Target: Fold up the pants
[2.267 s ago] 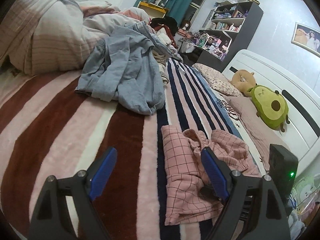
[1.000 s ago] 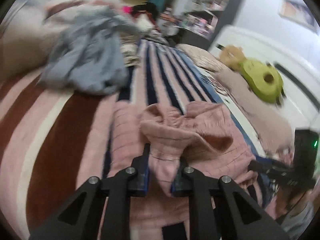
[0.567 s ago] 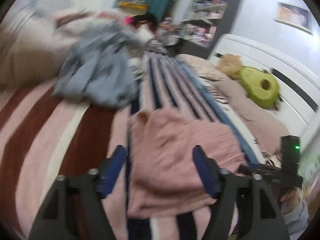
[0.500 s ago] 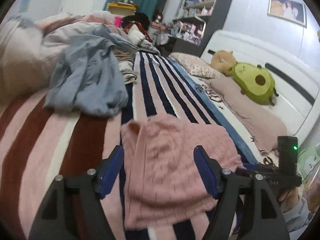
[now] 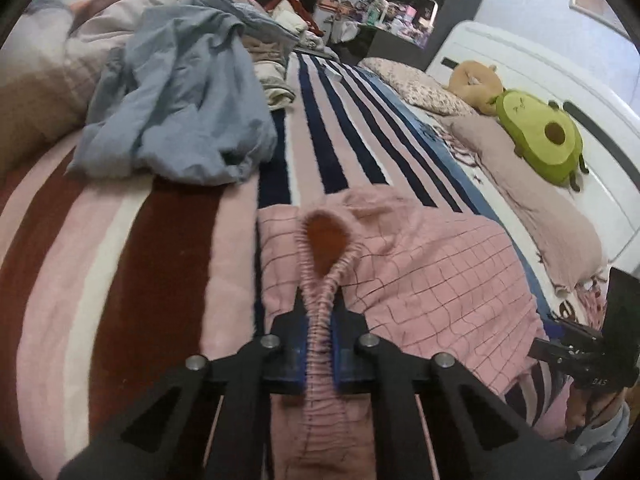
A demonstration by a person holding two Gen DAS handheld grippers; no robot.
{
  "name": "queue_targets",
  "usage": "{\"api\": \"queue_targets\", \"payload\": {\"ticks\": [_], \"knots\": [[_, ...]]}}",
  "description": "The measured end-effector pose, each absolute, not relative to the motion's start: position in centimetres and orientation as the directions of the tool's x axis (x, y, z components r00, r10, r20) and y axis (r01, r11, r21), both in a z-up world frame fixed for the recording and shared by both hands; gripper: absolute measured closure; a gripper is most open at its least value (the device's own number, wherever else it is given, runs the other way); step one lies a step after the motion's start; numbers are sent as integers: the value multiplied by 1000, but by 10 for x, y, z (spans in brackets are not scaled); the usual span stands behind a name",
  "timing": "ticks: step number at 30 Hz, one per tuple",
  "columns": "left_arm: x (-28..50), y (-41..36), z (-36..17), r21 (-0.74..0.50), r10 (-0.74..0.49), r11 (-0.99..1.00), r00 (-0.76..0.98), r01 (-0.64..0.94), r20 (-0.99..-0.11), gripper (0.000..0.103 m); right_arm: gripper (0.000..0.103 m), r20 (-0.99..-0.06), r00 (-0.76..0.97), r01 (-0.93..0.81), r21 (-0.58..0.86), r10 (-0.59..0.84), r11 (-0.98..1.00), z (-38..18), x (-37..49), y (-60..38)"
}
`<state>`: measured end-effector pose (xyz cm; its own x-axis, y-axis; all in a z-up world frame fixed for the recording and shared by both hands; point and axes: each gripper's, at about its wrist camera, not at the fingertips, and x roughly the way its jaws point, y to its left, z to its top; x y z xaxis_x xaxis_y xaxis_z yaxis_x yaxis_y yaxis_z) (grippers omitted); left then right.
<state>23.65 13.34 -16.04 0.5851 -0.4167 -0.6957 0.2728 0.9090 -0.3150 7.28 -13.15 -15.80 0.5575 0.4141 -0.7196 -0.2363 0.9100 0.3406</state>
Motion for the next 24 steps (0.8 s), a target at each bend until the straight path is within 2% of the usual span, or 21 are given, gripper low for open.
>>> {"api": "queue_targets", "payload": {"ticks": [6,8,9,10,11,13,15,16,20,24], "knots": [[228,153,-157,-327,-390,919,622,219,-679,97,50,-706,565,-211,376,426,902,-150,70,-141],[230,157,-160,-339,-392,918,617,208,-682,93,50,-700,572,-199,388,428,900,-147,73,-146],[232,160,-162,-350,-392,916,614,194,-685,89,50,-697,577,-192,390,425,901,-145,75,-147],[233,164,-163,-358,-388,917,612,178,-689,75,50,-693,586,-185,391,420,902,-143,78,-149],[233,170,-164,-372,-387,914,619,161,-683,66,50,-688,594,-179,393,418,902,-140,81,-152],[231,178,-161,-408,-416,897,628,167,-658,61,50,-679,606,-165,403,415,900,-135,90,-157],[228,184,-157,-462,-480,863,620,205,-621,48,50,-689,604,-152,394,401,906,-133,98,-158],[228,184,-156,-471,-498,854,612,223,-614,37,50,-701,600,-150,375,385,915,-133,103,-156],[229,177,-163,-493,-530,837,575,237,-623,36,50,-760,558,-153,300,333,941,-149,110,-143],[233,170,-174,-512,-549,826,536,233,-641,36,50,-786,520,-173,287,335,942,-166,95,-135]]}}
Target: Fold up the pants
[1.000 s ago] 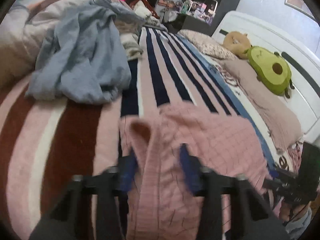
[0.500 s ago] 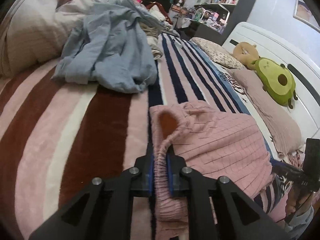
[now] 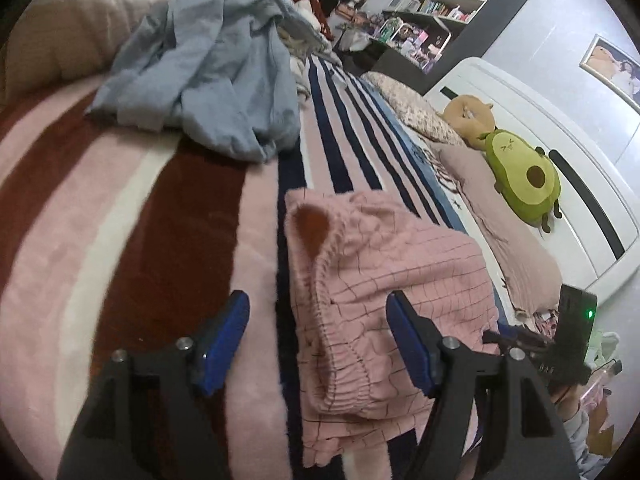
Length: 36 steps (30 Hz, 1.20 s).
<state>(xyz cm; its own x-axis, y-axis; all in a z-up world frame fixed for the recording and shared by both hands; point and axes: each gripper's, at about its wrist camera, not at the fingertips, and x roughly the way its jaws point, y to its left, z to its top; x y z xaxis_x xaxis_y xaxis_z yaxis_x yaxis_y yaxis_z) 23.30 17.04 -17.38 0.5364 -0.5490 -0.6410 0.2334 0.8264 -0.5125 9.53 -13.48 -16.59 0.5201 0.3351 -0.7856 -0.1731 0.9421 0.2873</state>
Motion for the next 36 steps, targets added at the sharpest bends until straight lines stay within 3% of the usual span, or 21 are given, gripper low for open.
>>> {"api": "queue_targets", "payload": {"ticks": [8,20,30,32,35,36], "knots": [[231,168,-175,-556,-592,795,512,244,-622,35,49,-817,503,-190,215,283,958,-171,74,-127],[240,176,-187,-703,-717,672,437,230,-543,35,48,-755,527,-119,389,390,914,-156,111,-153],[244,143,-199,-672,-707,700,368,241,-604,35,47,-752,462,-138,463,470,876,-184,121,-135],[244,137,-198,-665,-702,706,364,243,-613,41,55,-747,453,-148,475,487,867,-184,120,-132],[243,127,-196,-635,-680,730,364,252,-637,60,64,-744,455,-160,473,490,866,-182,118,-128],[241,122,-193,-608,-659,751,371,260,-655,61,67,-741,458,-160,474,491,866,-181,118,-128]]}}
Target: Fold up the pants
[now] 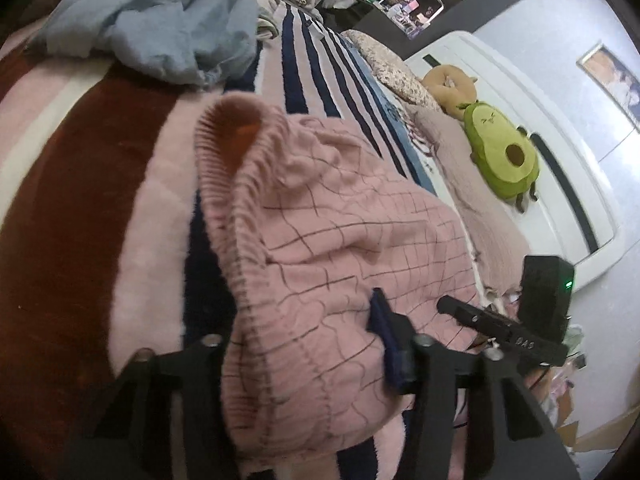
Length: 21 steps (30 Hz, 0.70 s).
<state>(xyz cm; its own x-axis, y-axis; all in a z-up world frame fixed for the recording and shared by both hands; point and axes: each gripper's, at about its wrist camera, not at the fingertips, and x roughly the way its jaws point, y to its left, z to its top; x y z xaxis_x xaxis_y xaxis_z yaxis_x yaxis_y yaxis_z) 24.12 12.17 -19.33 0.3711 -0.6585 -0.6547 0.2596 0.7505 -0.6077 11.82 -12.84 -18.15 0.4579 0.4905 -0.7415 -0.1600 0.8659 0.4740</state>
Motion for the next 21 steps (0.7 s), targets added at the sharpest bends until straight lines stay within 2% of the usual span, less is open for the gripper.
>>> {"api": "queue_targets", "payload": {"ticks": [3,7,10,21], "knots": [[235,105,-184,-479,-561,828,419,292,-714,67,72,-734,467,-161,478,493,863,-179,117,-129],[226,92,-170,-388,-498,866,480,316,-722,76,79,-726,485,-177,464,487,868,-169,113,-128],[218,80,-156,-315,-463,882,526,350,-713,78,81,-717,497,-194,457,488,868,-159,112,-127],[216,44,-120,-254,-450,884,568,393,-689,81,85,-663,547,-219,475,511,852,-131,105,-154]]}}
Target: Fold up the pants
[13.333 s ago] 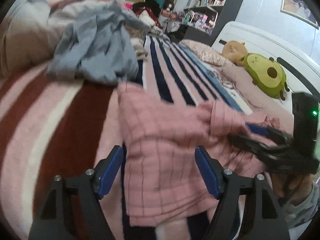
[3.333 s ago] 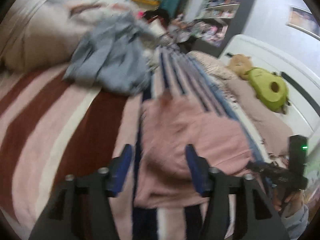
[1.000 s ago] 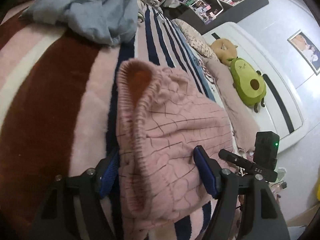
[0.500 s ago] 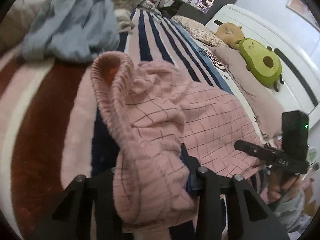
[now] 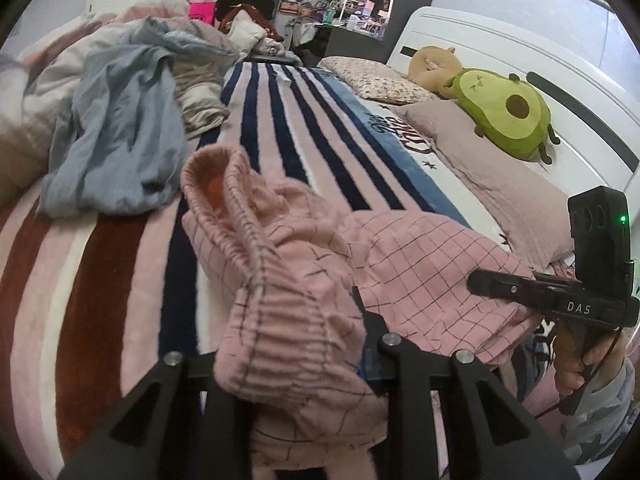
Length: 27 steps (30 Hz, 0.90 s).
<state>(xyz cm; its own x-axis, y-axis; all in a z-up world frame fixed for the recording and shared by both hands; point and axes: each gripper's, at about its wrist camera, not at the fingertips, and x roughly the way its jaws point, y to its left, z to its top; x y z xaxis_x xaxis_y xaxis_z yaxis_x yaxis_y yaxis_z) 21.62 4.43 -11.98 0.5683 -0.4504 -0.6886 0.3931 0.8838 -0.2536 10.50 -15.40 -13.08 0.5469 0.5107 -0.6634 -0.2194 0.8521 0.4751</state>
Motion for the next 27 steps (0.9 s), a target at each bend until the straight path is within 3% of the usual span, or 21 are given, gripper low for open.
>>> {"api": "queue_targets", "payload": {"ticks": [8,18,27], "knots": [[269,7,-91,-262,-455,882,563,392,-690,81,86,-639,578,-235,466,508,853,-112,146,-186],[445,-56,-66,-205,-363,924,572,322,-736,81,87,-642,642,-165,417,418,894,-89,287,-237],[573,-87,-89,-286,-402,915,573,285,-714,81,87,-639,704,-49,392,310,919,-95,413,-290]]}}
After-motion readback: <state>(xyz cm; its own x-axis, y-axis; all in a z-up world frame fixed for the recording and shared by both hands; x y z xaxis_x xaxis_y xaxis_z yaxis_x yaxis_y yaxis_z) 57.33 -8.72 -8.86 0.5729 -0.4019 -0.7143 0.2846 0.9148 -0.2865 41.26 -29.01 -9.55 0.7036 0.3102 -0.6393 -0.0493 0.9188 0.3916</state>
